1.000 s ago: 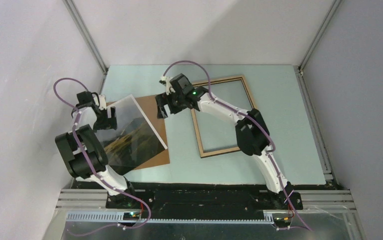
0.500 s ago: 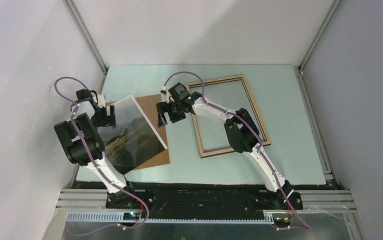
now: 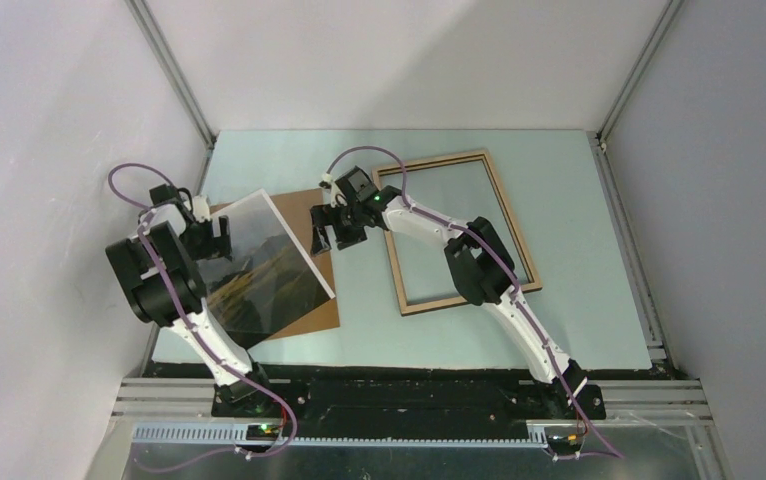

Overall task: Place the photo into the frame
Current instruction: Pick up the photo frame item at the center of the board.

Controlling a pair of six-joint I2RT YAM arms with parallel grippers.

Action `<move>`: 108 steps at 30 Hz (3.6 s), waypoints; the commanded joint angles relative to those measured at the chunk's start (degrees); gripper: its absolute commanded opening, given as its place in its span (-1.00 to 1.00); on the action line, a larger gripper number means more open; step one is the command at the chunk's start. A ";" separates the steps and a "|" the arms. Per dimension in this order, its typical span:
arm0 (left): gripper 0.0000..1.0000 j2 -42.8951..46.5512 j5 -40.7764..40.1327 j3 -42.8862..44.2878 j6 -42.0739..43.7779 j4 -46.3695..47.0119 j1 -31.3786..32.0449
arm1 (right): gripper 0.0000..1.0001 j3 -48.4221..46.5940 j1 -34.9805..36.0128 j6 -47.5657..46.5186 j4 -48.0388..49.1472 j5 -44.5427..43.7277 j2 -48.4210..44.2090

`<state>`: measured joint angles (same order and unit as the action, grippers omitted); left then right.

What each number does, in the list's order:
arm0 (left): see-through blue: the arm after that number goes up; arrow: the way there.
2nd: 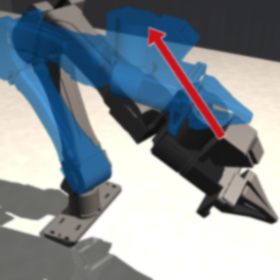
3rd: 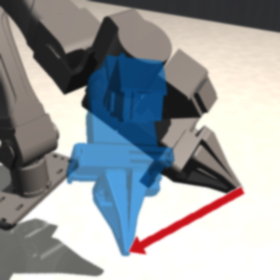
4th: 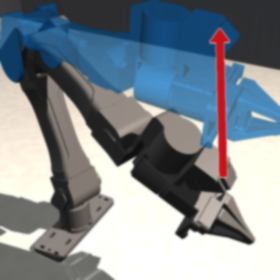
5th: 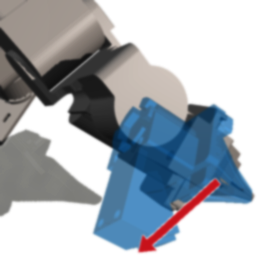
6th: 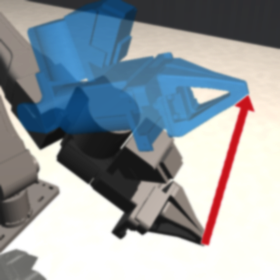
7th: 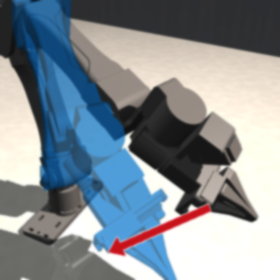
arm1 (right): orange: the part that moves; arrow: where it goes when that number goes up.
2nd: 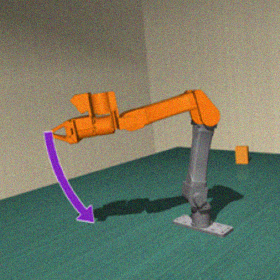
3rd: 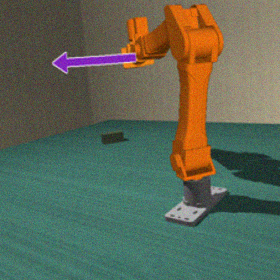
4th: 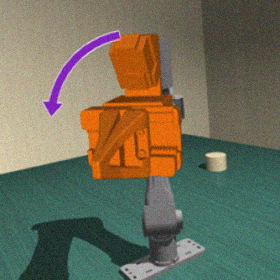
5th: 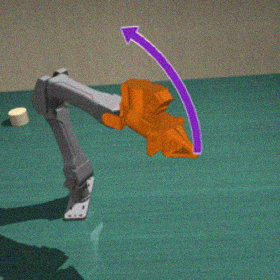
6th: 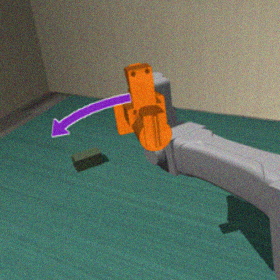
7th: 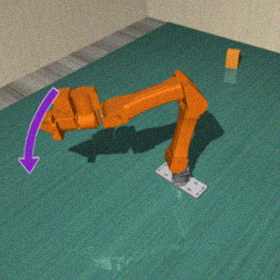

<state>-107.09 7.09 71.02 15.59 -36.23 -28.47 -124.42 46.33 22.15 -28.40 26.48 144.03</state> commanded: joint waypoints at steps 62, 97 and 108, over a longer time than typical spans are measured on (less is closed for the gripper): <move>0.97 10.50 17.46 -6.33 2.77 -8.86 6.75 | 0.14 32.74 -11.31 29.54 46.69 27.29 -8.72; 0.97 17.55 25.65 -9.56 2.25 -8.86 9.57 | -1.00 31.08 -12.96 24.79 41.19 28.18 -15.67; 0.97 21.75 26.02 -4.82 -0.06 -8.85 9.69 | -1.00 37.41 -20.24 14.69 31.49 31.06 -28.76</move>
<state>-89.21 31.29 62.37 17.34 -45.60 -19.22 -88.92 29.54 42.70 6.15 54.72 123.35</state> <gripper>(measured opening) 0.985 0.010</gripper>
